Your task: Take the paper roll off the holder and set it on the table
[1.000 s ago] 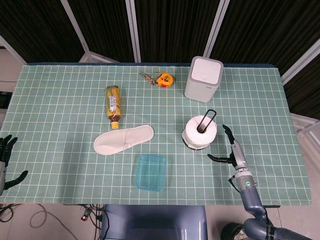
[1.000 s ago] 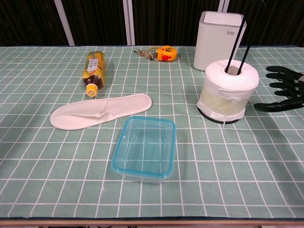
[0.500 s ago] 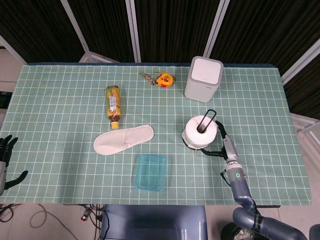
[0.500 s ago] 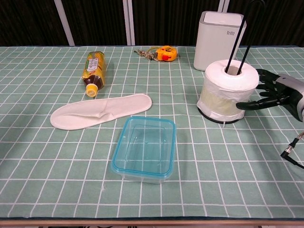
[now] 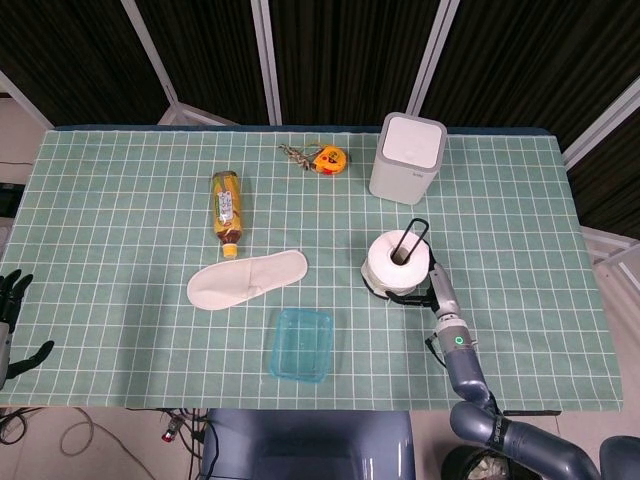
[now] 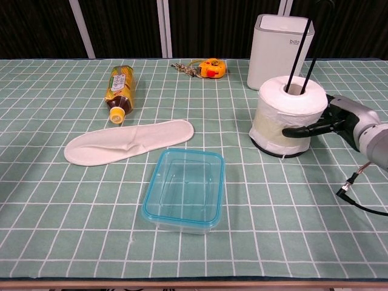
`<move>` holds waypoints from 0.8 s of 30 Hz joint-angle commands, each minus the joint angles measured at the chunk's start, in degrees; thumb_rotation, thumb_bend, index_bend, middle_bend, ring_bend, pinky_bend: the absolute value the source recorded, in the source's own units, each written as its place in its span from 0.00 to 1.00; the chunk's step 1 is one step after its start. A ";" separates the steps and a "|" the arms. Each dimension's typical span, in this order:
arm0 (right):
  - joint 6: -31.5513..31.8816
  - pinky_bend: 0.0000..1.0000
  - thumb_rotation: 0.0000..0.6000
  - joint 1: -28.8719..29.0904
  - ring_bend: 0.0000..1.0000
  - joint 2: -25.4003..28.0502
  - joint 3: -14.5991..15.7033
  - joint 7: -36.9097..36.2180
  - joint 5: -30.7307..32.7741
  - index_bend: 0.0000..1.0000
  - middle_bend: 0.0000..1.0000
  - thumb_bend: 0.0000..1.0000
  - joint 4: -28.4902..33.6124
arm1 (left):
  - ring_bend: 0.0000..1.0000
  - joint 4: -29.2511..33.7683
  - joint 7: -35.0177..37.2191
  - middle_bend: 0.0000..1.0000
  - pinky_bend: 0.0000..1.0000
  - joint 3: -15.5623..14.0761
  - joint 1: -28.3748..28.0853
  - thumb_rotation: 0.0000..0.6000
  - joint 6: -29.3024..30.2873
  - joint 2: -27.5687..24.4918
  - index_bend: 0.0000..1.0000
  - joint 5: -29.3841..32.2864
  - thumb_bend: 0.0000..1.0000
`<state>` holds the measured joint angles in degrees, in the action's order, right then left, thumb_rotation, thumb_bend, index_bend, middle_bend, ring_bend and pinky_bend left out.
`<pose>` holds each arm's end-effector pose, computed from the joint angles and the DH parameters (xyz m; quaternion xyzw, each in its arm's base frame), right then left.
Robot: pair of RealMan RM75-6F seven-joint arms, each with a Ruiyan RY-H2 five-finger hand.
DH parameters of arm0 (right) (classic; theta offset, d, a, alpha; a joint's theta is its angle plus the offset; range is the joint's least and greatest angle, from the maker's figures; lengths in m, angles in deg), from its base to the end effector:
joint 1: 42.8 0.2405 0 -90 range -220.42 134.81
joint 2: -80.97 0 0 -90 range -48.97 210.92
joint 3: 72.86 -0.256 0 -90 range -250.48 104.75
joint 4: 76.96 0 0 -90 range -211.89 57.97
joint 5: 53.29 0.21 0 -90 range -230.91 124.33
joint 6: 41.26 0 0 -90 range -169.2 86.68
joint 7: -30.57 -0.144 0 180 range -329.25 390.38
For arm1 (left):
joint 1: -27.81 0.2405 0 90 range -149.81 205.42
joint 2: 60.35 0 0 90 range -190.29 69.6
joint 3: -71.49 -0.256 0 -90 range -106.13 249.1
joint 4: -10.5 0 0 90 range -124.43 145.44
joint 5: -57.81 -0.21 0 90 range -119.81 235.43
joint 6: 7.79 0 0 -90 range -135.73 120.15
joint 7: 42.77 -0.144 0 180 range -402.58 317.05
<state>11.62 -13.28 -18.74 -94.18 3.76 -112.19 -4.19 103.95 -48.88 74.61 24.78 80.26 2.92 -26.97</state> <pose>-0.2197 -0.3408 -0.0361 0.3594 -0.7109 0.5182 0.3114 -0.3133 0.1716 0.1707 -0.5895 -0.3548 -0.3618 0.6290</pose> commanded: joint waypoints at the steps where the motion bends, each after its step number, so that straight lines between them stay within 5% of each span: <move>1: -0.68 0.00 1.00 0.65 0.00 -0.63 -0.59 0.29 0.82 0.00 0.00 0.04 -0.60 | 0.00 0.02 0.06 0.00 0.02 -0.01 0.06 1.00 0.08 -0.06 0.04 0.00 0.18; 15: -2.48 0.00 1.00 3.70 0.03 -4.33 -3.49 3.15 6.17 0.00 0.04 0.04 -4.22 | 0.00 0.20 0.13 0.00 0.02 0.23 0.26 1.00 0.15 -0.23 0.04 0.66 0.18; 24: 1.59 0.05 1.00 3.84 0.27 -6.54 -5.65 2.00 5.42 0.30 0.30 0.04 -4.81 | 0.00 0.26 0.60 0.00 0.02 0.42 0.41 1.00 0.30 -0.44 0.04 0.98 0.18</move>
<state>12.86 -9.43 -25.12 -99.64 6.07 -106.39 -9.08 104.21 -48.28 75.02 25.19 80.56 2.48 -26.00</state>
